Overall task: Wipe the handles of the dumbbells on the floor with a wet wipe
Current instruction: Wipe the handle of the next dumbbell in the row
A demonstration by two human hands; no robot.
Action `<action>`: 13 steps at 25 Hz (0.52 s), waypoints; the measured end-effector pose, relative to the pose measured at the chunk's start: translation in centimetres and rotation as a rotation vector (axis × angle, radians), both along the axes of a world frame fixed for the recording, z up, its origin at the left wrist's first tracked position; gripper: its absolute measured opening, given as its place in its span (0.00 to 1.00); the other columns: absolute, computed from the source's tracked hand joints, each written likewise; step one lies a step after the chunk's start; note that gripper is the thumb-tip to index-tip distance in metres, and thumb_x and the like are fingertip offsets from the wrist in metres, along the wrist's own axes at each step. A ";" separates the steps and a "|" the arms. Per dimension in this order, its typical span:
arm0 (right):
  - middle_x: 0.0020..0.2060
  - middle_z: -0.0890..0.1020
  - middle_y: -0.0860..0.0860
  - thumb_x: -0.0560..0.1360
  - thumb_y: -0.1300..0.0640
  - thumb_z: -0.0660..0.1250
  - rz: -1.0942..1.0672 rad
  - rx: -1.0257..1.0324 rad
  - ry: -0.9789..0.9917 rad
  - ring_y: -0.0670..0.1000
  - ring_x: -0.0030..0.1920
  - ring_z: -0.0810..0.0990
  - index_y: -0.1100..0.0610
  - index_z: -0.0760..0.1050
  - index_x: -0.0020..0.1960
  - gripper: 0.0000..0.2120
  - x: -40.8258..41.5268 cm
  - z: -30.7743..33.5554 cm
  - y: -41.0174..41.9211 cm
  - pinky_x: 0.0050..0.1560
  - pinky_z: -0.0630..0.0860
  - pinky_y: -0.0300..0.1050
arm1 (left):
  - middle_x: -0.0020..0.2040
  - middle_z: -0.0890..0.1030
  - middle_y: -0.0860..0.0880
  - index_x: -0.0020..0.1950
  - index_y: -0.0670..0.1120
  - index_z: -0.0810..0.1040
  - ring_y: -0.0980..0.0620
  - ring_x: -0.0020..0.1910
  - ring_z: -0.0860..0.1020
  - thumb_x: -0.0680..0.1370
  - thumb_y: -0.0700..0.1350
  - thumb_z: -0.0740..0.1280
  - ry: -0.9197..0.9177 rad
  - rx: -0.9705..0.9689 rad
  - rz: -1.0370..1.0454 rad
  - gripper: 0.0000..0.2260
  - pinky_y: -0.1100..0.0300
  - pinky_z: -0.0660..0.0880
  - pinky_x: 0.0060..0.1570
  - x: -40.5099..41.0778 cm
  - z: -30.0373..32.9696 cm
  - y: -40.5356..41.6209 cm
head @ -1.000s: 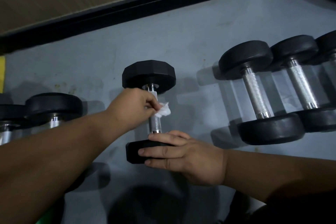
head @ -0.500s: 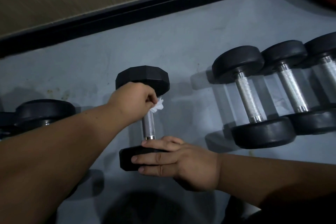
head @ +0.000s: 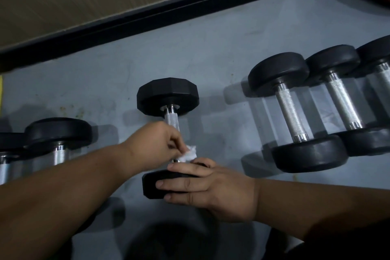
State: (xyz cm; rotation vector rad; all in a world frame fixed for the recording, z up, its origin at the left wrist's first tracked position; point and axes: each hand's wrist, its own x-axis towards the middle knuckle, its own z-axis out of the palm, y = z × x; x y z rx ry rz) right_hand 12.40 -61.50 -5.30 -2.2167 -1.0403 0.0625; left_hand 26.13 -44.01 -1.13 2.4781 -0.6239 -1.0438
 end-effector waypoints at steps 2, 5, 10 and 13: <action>0.77 0.68 0.47 0.77 0.65 0.67 -0.019 0.021 -0.001 0.53 0.81 0.56 0.53 0.74 0.73 0.25 0.0 0.0 0.3 0.68 0.67 0.59 | 0.40 0.85 0.59 0.40 0.54 0.85 0.64 0.42 0.83 0.72 0.46 0.75 0.118 -0.013 -0.015 0.03 0.57 0.80 0.50 -0.9 0.4 0.2; 0.76 0.69 0.47 0.77 0.66 0.67 -0.028 0.028 0.000 0.53 0.80 0.57 0.53 0.75 0.72 0.24 -0.1 0.0 0.6 0.68 0.66 0.59 | 0.40 0.84 0.62 0.41 0.57 0.85 0.66 0.42 0.82 0.71 0.48 0.74 0.028 0.020 -0.103 0.03 0.58 0.80 0.49 -0.4 0.1 0.3; 0.77 0.68 0.47 0.78 0.65 0.67 -0.013 0.023 0.023 0.54 0.80 0.57 0.53 0.74 0.73 0.24 0.0 0.1 1.1 0.63 0.68 0.60 | 0.41 0.84 0.59 0.43 0.57 0.84 0.64 0.41 0.80 0.73 0.45 0.72 -0.213 0.016 -0.040 0.06 0.63 0.78 0.46 1.5 -0.7 -0.5; 0.77 0.68 0.46 0.79 0.65 0.64 -0.008 0.011 0.027 0.54 0.80 0.56 0.53 0.73 0.74 0.24 0.2 0.2 1.1 0.62 0.68 0.59 | 0.41 0.85 0.58 0.43 0.56 0.83 0.58 0.42 0.82 0.73 0.42 0.70 -0.336 -0.039 0.071 0.08 0.60 0.78 0.46 3.6 -1.1 -1.1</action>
